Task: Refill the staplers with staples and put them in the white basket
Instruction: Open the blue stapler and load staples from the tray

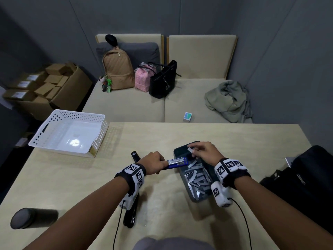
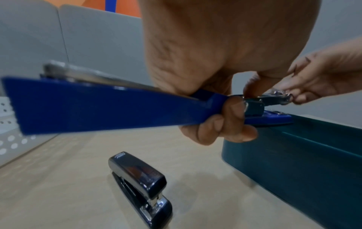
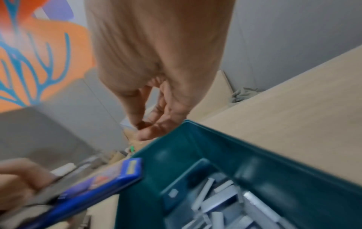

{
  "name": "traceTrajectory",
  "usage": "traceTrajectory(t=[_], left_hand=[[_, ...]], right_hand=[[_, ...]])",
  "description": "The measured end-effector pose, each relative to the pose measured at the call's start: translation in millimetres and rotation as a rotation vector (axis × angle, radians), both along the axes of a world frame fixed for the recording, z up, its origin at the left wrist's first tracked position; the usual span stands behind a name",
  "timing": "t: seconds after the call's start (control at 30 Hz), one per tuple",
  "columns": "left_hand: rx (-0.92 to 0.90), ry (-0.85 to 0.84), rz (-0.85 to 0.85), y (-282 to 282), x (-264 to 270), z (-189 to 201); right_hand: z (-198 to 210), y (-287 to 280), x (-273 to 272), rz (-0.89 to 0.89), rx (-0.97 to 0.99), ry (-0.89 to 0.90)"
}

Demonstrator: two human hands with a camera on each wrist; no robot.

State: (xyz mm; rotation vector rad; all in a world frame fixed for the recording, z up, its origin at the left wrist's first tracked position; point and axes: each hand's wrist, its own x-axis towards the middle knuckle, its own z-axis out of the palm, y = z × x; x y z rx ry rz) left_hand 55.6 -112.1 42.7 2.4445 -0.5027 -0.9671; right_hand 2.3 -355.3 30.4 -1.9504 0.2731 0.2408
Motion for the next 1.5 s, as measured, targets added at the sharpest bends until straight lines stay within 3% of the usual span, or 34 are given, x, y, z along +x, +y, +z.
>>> traceTrajectory(t=[0.1, 0.2, 0.5, 0.73, 1.0, 1.1, 1.27, 1.5], left_hand=[[0.001, -0.022, -0.019, -1, -3, 5], [0.008, -0.024, -0.023, -4, -6, 11], [0.062, 0.021, -0.054, -9, -11, 15], [0.065, 0.029, -0.038, -8, -14, 13], [0.039, 0.026, -0.042, -11, -20, 14], [0.029, 0.027, -0.043, -12, -21, 16], [0.017, 0.039, -0.024, -12, -21, 18], [-0.046, 0.063, 0.005, -13, -18, 22]], right_hand=[[13, 14, -3, -0.015, 0.224, 0.034], [21, 27, -8, 0.023, 0.279, 0.030], [28, 39, -15, 0.345, -0.278, -0.149], [29, 45, -23, 0.353, -0.298, -0.171], [38, 50, -24, 0.435, -0.567, -0.365], [39, 50, -23, 0.415, -0.547, -0.316], [37, 48, -25, 0.307, -0.331, -0.259], [29, 54, -34, 0.308, -0.377, -0.335]])
